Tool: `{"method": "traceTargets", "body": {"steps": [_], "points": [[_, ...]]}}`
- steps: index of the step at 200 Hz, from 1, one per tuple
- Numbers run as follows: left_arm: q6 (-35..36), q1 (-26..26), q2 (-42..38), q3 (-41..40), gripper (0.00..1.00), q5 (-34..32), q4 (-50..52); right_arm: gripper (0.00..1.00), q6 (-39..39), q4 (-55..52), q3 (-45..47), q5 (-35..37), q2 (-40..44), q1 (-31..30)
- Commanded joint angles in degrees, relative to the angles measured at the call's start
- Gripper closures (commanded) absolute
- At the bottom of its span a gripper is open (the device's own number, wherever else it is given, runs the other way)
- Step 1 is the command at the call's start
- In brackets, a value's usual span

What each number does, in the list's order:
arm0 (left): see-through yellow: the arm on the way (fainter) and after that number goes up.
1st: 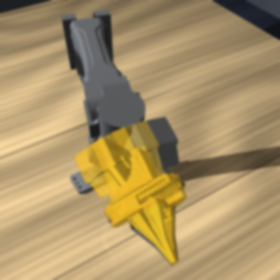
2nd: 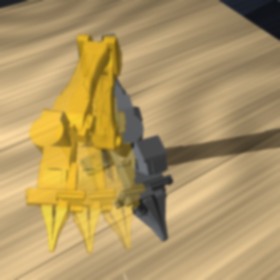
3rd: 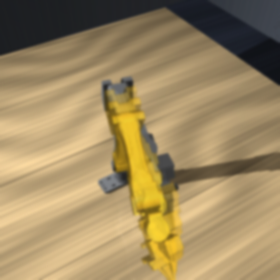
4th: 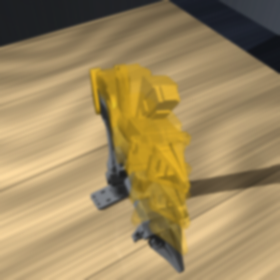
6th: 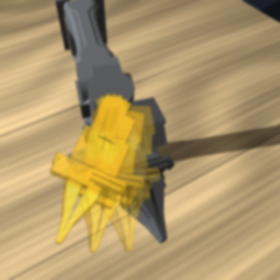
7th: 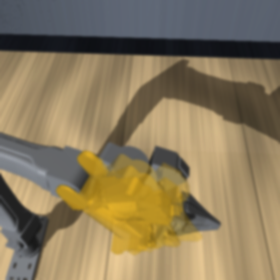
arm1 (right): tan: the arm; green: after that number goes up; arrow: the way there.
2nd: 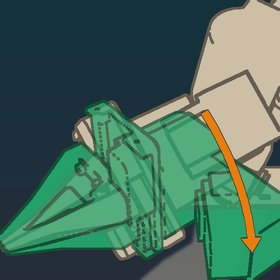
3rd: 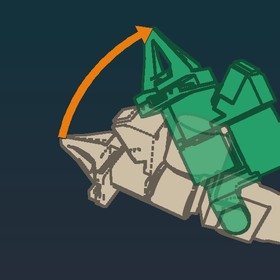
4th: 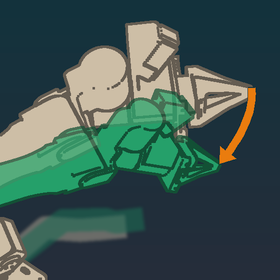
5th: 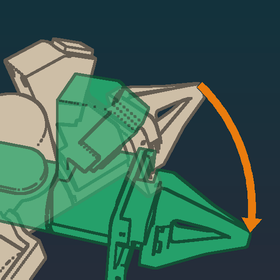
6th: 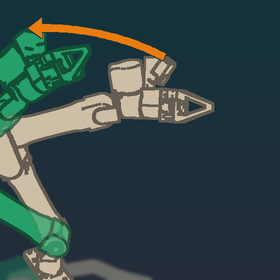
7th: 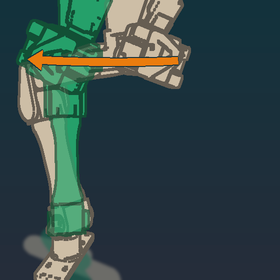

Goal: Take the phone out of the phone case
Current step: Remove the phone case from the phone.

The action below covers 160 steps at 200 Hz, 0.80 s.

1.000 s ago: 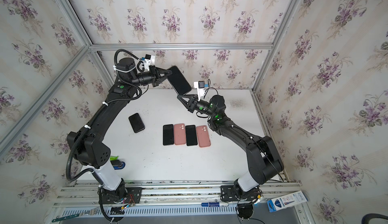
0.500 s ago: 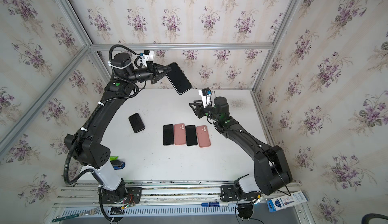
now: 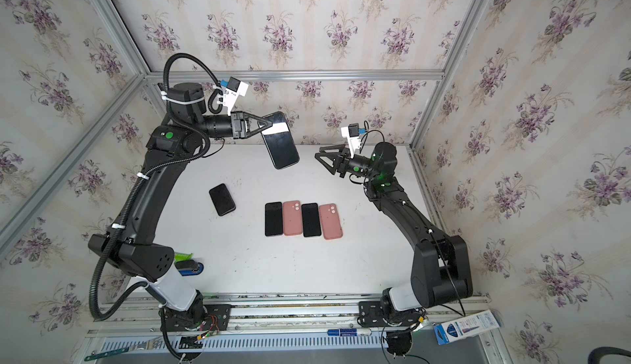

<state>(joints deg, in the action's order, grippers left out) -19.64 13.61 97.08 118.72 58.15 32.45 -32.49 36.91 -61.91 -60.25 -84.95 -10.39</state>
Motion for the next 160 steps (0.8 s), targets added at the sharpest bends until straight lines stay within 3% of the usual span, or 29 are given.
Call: {"method": "traceTargets", "body": {"steps": [1, 60, 160], "points": [[10.66, 0.19, -1.43, -0.81, 1.00, 1.31, 2.32, 0.51, -4.60, 5.20, -2.60, -8.47, -1.47, -0.69], [13.24, 0.89, -2.07, -1.48, 1.00, 2.62, 2.44, 0.51, -1.79, 0.73, -5.24, -11.75, -2.94, -5.38], [13.05, 2.04, -1.36, -0.64, 1.00, 3.80, 2.39, 0.54, -0.74, 0.96, -3.40, -12.08, -3.12, -7.78]]}}
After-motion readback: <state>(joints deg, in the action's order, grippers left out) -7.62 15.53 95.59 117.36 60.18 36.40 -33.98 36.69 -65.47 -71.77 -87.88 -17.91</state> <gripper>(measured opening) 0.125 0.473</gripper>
